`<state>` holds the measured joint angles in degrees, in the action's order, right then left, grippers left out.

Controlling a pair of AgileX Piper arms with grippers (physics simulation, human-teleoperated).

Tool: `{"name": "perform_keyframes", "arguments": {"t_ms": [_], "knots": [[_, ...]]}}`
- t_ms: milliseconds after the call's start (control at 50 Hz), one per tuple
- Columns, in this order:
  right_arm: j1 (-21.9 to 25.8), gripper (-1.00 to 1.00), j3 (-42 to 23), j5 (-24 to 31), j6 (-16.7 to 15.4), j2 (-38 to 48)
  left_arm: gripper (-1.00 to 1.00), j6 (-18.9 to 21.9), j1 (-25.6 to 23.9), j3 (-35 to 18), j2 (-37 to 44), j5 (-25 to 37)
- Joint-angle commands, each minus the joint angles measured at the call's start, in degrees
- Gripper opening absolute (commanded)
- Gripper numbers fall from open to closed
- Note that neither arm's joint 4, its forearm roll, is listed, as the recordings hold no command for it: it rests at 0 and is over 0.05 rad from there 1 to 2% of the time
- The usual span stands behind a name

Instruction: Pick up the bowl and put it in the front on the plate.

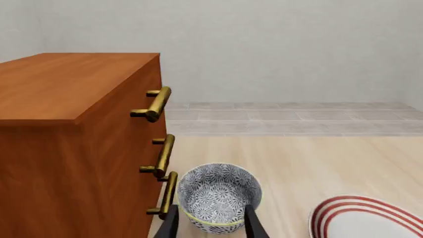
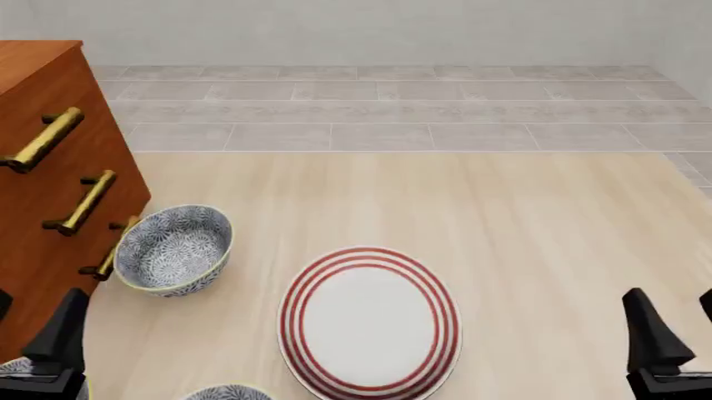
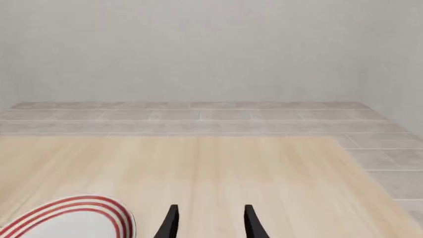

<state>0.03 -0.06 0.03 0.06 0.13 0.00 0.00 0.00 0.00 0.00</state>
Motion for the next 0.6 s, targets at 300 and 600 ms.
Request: {"name": "perform_keyframes", "arguments": {"t_ms": [300, 600], "knots": [[0.9, 1.00, -0.4, 0.6, -0.8, 1.0, 1.00, 0.0, 0.0, 0.0, 0.0, 0.0], [6.0, 1.00, -6.0, -9.3, -0.4, 17.1, 1.00, 0.0, 0.0, 0.0, 0.0, 0.0]]}}
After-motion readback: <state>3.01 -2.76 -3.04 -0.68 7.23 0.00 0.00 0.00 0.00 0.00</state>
